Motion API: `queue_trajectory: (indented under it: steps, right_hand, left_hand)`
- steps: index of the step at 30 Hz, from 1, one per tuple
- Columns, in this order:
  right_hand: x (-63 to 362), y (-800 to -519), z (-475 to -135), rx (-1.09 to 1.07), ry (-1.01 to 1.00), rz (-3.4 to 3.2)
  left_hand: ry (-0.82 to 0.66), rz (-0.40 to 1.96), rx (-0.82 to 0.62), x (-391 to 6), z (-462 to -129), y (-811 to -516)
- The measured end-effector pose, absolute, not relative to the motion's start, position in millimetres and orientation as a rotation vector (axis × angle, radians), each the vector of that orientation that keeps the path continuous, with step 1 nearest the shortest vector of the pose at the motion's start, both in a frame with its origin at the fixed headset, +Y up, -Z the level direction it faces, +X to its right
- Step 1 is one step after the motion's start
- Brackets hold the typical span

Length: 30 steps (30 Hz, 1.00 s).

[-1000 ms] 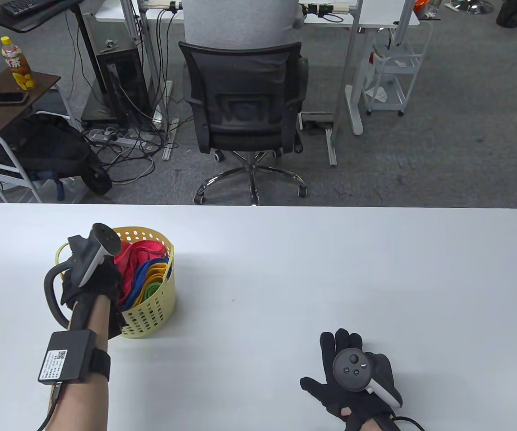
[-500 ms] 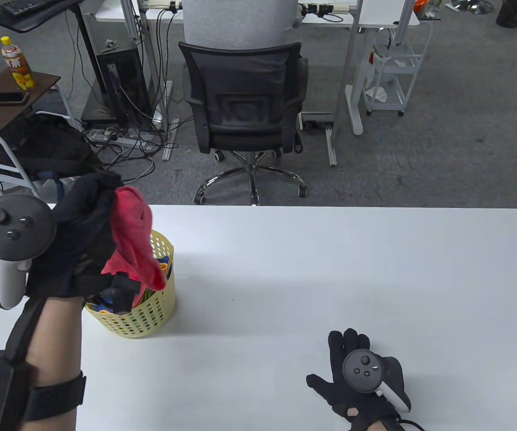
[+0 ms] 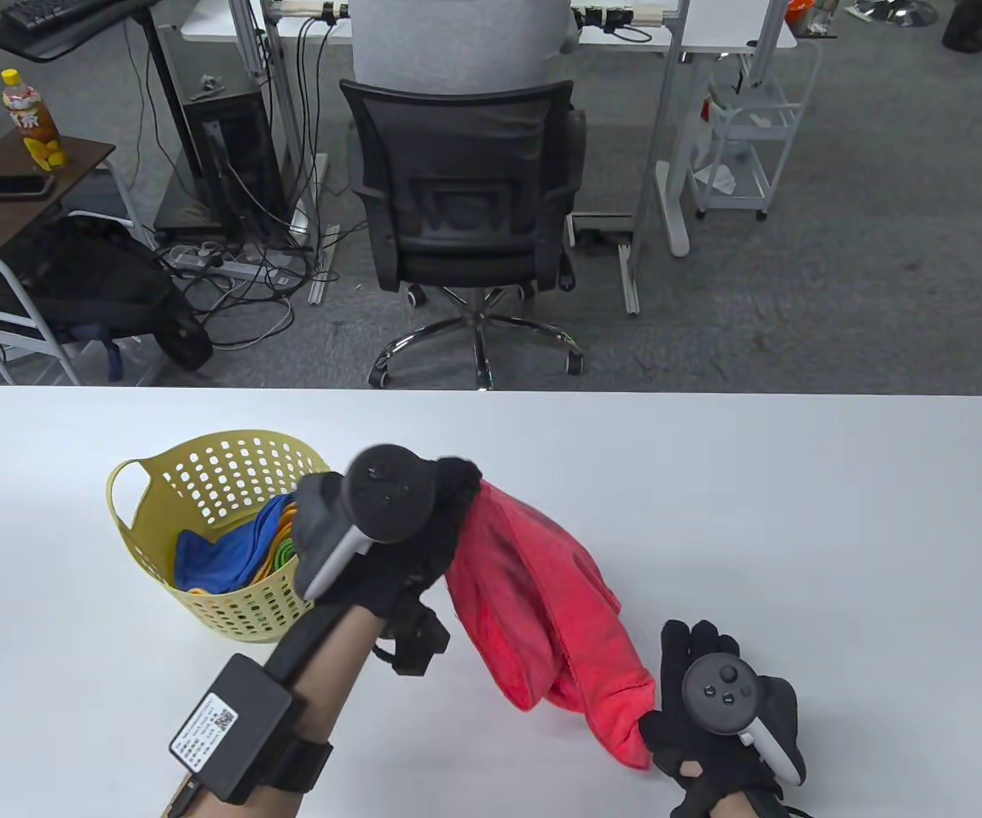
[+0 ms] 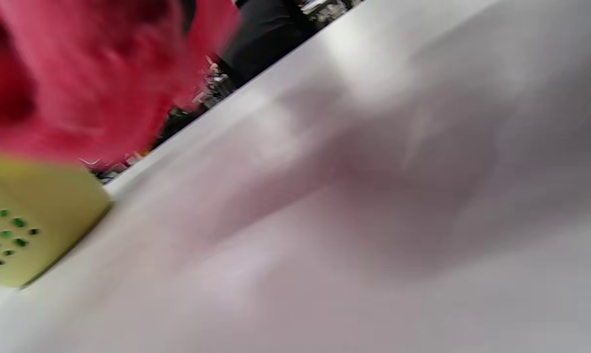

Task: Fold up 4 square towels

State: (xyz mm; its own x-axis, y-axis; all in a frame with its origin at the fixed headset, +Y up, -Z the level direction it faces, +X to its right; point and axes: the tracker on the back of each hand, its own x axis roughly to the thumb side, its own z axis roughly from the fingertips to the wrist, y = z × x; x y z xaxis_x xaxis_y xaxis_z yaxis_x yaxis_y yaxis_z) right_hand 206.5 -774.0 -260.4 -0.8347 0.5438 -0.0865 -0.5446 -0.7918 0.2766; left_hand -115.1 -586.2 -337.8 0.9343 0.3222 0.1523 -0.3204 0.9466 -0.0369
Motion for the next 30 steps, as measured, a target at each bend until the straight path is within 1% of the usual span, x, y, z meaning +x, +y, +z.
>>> queue_trajectory:
  steps: [1,3,5,7,9,11,13,14,17,20,22,23,24,25,27,30]
  right_hand:
    - [210,-777,-262,-0.057,0.436,2.546]
    - [215,-781,-264,-0.101,0.467,2.543]
    - [219,-782,-265,-0.137,0.462,2.524]
    - [219,-776,-264,-0.134,0.424,2.536]
    - [216,-765,-260,-0.117,0.324,2.548]
    - [208,-749,-252,-0.036,0.147,2.561]
    - [196,-739,-246,0.073,0.012,2.58]
    - [190,-737,-244,0.117,-0.02,2.603]
    - [164,-740,-239,0.379,-0.056,2.685]
    - [138,-756,-238,0.569,-0.012,2.789]
    - [125,-770,-239,0.651,0.01,2.909]
    - [118,-779,-240,0.665,0.061,2.998]
    - [115,-784,-242,0.66,0.1,3.054]
    - [113,-792,-244,0.643,0.116,3.118]
    - [114,-793,-247,0.619,0.091,3.088]
    - [118,-789,-251,0.554,-0.019,3.087]
  left_hand:
    - [-0.158,0.26,-0.051,-112,-338,-613]
    - [-0.178,0.218,-0.073,-111,-335,-643]
    - [-0.193,0.242,-0.106,-116,-327,-672]
    - [-0.19,0.304,-0.124,-124,-321,-691]
    - [-0.178,0.338,-0.143,-132,-321,-702]
    - [-0.148,0.341,-0.162,-140,-328,-715]
    - [-0.096,0.344,-0.216,-143,-338,-726]
    - [-0.074,0.342,-0.247,-143,-342,-731]
    - [0.024,0.306,-0.343,-140,-360,-751]
    - [0.049,0.27,-0.392,-132,-374,-771]
    - [0.057,0.231,-0.423,-128,-378,-779]
    - [0.052,0.218,-0.419,-126,-378,-782]
    - [0.05,0.21,-0.398,-125,-377,-782]
    - [0.052,0.183,-0.34,-124,-374,-780]
    - [0.02,0.155,-0.257,-125,-371,-774]
    - [0.0,0.16,-0.186,-128,-365,-761]
